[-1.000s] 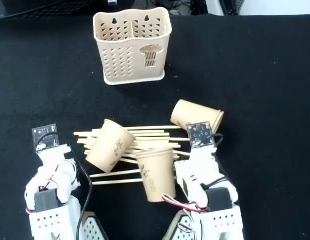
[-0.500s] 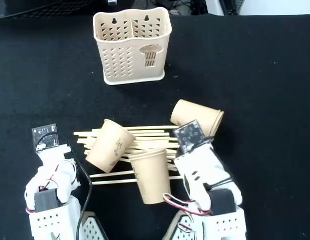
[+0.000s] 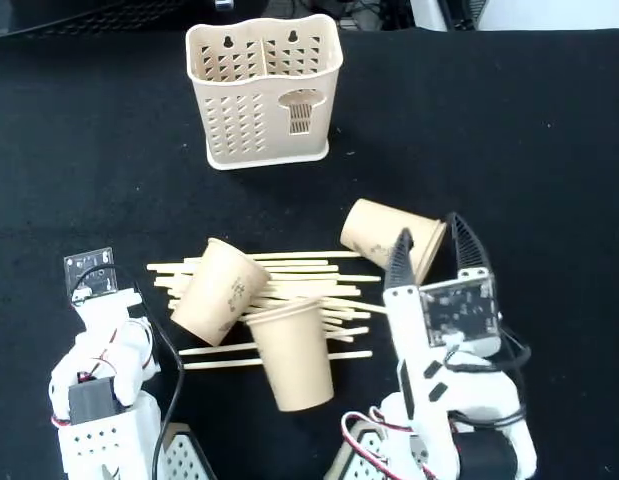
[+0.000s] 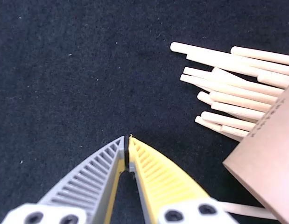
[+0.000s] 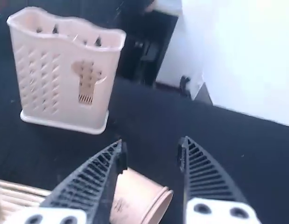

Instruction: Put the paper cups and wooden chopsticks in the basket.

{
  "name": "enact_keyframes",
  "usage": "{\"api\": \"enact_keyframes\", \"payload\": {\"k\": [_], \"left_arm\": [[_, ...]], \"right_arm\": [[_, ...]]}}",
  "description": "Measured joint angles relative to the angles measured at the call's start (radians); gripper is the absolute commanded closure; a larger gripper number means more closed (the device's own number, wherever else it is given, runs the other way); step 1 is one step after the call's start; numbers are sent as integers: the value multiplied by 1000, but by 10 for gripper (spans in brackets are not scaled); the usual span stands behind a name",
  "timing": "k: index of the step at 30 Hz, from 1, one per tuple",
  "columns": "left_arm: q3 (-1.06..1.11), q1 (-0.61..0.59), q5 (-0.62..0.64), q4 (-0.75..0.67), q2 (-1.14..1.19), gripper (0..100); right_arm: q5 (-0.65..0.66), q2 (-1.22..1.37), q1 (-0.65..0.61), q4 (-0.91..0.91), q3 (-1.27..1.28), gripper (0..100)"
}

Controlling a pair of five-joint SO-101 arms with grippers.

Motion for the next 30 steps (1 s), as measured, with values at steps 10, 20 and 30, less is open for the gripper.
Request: {"api": "enact_keyframes", "payload": {"k": [10,20,30], "left_arm": [[0,0,0,0,0,970],[0,0,0,0,0,970],[0,0,0,0,0,970]], "right_arm": [[-181,658,94,61,-267,790],[-261,1132,149,127,-347,789],[-259,1152,150,98,-327,789]]}}
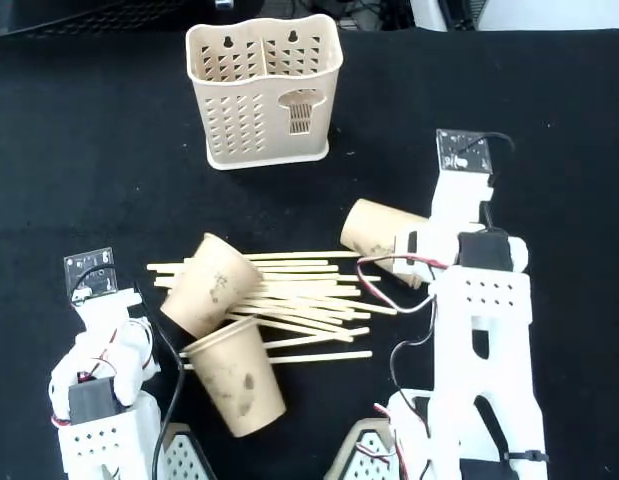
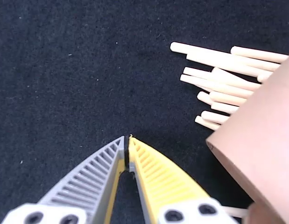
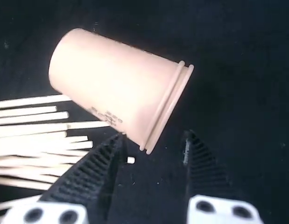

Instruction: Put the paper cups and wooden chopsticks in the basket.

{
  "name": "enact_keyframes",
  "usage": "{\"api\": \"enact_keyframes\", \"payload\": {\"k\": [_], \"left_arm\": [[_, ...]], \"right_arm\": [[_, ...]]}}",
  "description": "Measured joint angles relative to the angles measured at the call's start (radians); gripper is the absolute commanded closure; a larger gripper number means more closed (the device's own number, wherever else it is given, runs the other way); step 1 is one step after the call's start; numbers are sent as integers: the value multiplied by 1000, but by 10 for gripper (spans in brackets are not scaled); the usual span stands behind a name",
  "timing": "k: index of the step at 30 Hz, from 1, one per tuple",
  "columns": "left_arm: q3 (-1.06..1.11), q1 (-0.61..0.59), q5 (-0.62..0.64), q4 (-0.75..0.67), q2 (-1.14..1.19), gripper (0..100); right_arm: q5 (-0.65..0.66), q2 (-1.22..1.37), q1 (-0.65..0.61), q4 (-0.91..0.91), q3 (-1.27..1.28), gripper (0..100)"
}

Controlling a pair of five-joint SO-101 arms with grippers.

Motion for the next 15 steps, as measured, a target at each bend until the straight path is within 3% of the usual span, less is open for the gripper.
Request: {"api": "enact_keyframes", "payload": {"k": [13,15], "left_arm": [[0,0,0,0,0,970],[0,0,0,0,0,970]], "right_arm": [[-2,0,0,-201,169,796],[-2,0,-2,-222,187,832]]}}
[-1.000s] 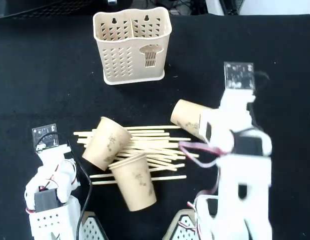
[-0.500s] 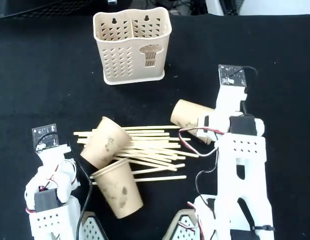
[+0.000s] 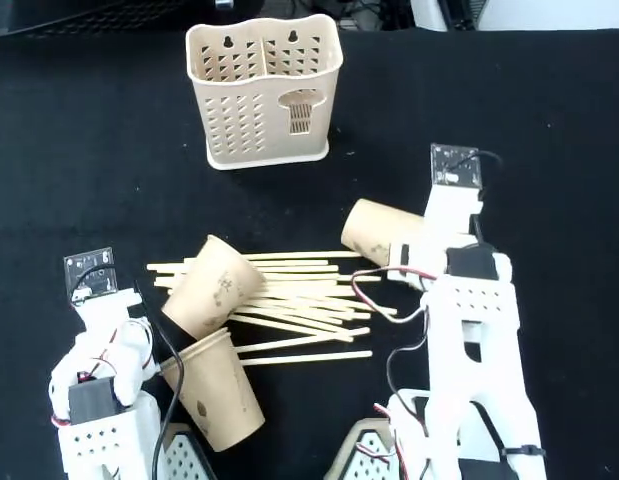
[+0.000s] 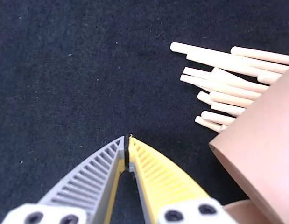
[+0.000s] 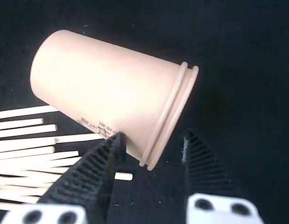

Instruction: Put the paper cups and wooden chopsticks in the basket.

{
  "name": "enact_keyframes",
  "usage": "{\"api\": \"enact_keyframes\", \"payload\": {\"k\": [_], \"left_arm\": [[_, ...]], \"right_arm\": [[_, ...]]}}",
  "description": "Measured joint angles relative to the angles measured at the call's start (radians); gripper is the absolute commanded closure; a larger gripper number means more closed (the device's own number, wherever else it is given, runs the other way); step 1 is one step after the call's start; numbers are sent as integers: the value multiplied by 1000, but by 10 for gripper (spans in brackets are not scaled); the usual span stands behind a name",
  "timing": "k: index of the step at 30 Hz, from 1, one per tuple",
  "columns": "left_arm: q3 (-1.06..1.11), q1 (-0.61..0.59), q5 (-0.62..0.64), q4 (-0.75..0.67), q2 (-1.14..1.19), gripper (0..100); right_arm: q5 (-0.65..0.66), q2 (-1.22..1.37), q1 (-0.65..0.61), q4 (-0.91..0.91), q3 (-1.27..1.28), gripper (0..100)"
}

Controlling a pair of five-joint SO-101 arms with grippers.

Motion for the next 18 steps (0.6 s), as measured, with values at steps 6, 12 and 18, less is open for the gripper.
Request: {"api": "enact_keyframes", "payload": {"k": [6,12,18], "left_arm": [[0,0,0,0,0,970],[0,0,0,0,0,970],[0,0,0,0,0,970]], "right_arm": [[0,0,-2,-60,64,970],[17,0,-2,-71,77,986],[140,-8,0,-64,77,986]]}}
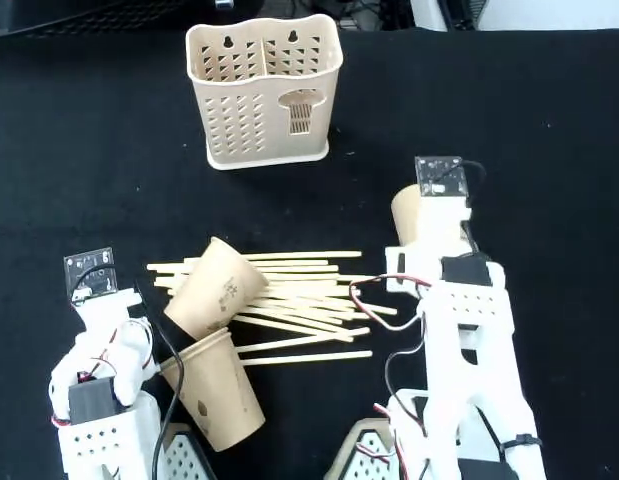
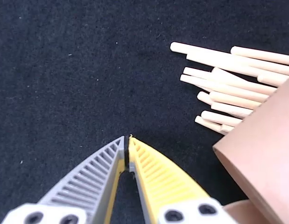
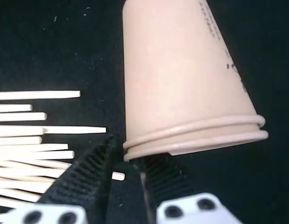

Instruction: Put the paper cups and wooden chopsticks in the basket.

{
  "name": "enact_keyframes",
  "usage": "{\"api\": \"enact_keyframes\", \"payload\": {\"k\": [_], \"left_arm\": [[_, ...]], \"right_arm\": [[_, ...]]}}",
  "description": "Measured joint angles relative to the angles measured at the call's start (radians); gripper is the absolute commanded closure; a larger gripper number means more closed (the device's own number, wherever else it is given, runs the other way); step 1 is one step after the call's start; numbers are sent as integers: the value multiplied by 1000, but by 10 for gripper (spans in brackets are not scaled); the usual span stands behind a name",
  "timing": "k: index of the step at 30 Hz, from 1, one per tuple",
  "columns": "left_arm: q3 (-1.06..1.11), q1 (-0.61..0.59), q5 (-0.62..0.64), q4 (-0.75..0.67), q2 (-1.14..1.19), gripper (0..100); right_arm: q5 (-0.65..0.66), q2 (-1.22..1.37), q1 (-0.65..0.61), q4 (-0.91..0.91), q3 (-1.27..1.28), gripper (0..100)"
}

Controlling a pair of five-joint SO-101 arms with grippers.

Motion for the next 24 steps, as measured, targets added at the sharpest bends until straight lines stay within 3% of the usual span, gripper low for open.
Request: {"api": "enact_keyframes", "payload": {"k": [6,12,19,24], "left_arm": [[0,0,0,0,0,970],[0,0,0,0,0,970],[0,0,0,0,0,970],[0,0,0,0,0,970]], "right_arm": [[258,-158,17,209,-109,986],[436,-244,178,488,-425,986],[654,-23,359,764,-784,986],[738,212,474,825,-987,986]]}}
